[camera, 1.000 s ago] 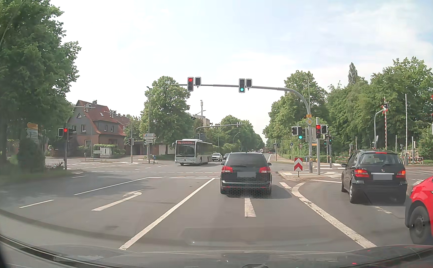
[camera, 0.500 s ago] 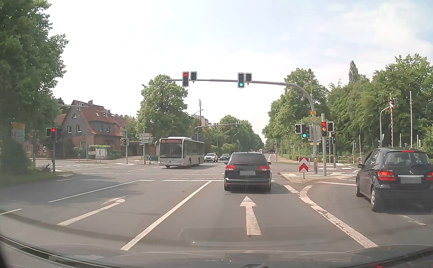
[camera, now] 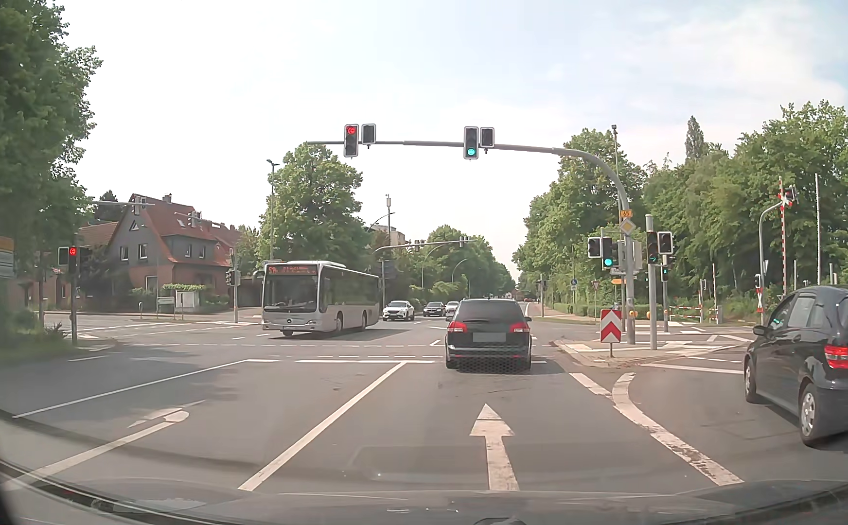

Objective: Follow the waypoints while adhering to traffic rules and regulations

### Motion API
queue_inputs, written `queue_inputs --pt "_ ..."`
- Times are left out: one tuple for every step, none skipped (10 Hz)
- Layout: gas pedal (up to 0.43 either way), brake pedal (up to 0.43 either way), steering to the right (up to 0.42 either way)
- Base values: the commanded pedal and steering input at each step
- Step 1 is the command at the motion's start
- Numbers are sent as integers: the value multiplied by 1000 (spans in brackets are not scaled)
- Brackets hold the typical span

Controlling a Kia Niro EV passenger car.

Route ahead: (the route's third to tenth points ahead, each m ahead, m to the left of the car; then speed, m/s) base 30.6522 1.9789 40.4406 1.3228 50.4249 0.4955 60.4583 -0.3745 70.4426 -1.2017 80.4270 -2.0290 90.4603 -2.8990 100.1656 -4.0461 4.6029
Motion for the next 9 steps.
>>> queue_inputs --pt "287 0 10" --pt "299 0 10" --pt "299 0 10" --pt "299 0 10" --pt "299 0 12" --pt "299 0 15" --pt "299 0 19" --pt "299 0 22" --pt "299 0 22"
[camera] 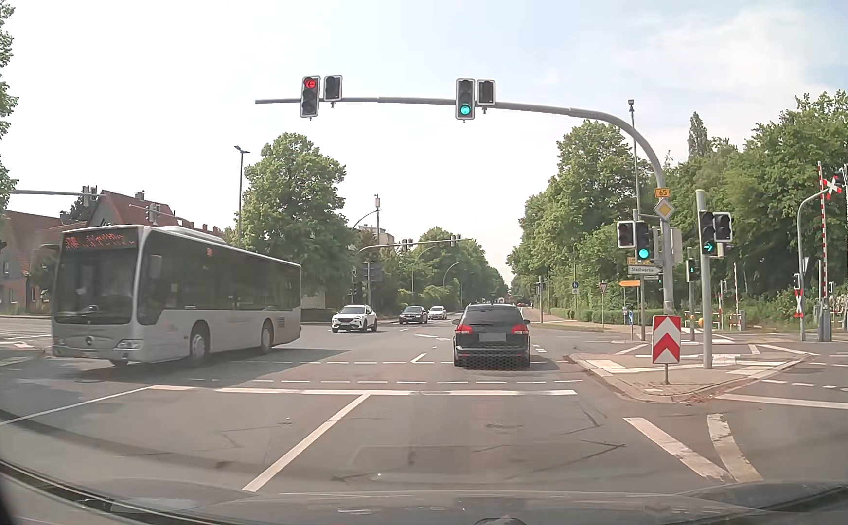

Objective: Follow the waypoints while adhering to traffic rules and regulations

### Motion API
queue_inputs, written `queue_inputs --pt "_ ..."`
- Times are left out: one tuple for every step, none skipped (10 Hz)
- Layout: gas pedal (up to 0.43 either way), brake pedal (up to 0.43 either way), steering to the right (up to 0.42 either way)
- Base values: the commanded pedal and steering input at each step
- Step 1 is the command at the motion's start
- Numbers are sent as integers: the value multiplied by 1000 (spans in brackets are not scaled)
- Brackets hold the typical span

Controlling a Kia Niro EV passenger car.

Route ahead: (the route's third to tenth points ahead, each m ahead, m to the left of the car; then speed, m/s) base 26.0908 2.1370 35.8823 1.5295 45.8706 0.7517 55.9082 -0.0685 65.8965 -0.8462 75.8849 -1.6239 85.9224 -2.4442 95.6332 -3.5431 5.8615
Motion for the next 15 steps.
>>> queue_inputs --pt "299 0 22" --pt "299 0 22" --pt "299 0 22" --pt "299 0 22" --pt "299 0 22" --pt "299 0 21" --pt "299 0 21" --pt "299 0 18" --pt "299 0 17" --pt "299 0 17" --pt "311 0 16" --pt "311 0 13" --pt "311 0 10" --pt "311 0 8" --pt "311 0 8"
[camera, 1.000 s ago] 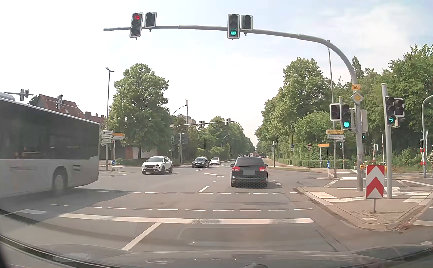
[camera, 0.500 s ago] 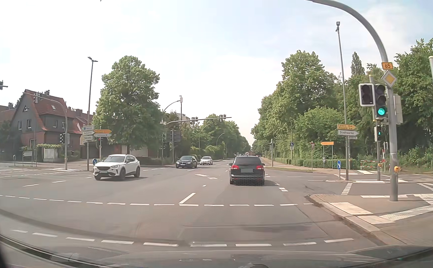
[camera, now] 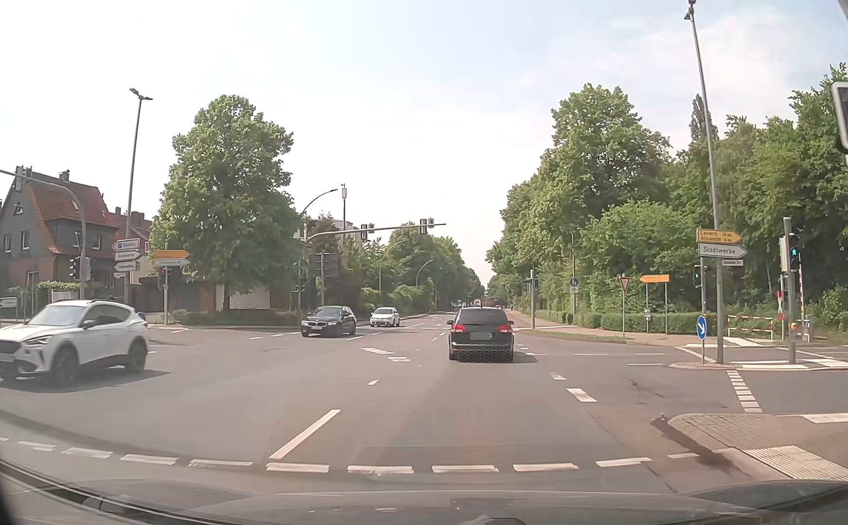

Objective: Follow the waypoints while adhering to traffic rules and regulations

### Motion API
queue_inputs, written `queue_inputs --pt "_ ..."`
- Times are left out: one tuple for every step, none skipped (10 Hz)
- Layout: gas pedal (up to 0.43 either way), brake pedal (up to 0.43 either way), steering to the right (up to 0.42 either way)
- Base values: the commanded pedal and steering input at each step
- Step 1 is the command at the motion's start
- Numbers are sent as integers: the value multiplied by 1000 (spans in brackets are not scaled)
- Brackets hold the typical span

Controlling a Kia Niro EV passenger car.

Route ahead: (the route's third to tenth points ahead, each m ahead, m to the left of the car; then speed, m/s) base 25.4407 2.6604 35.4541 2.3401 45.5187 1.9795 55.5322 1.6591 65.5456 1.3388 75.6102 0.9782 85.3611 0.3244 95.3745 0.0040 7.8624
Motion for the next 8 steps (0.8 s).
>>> queue_inputs --pt "311 0 8" --pt "319 0 8" --pt "311 0 8" --pt "311 0 9" --pt "311 0 8" --pt "299 0 9" --pt "299 0 9" --pt "280 0 9"
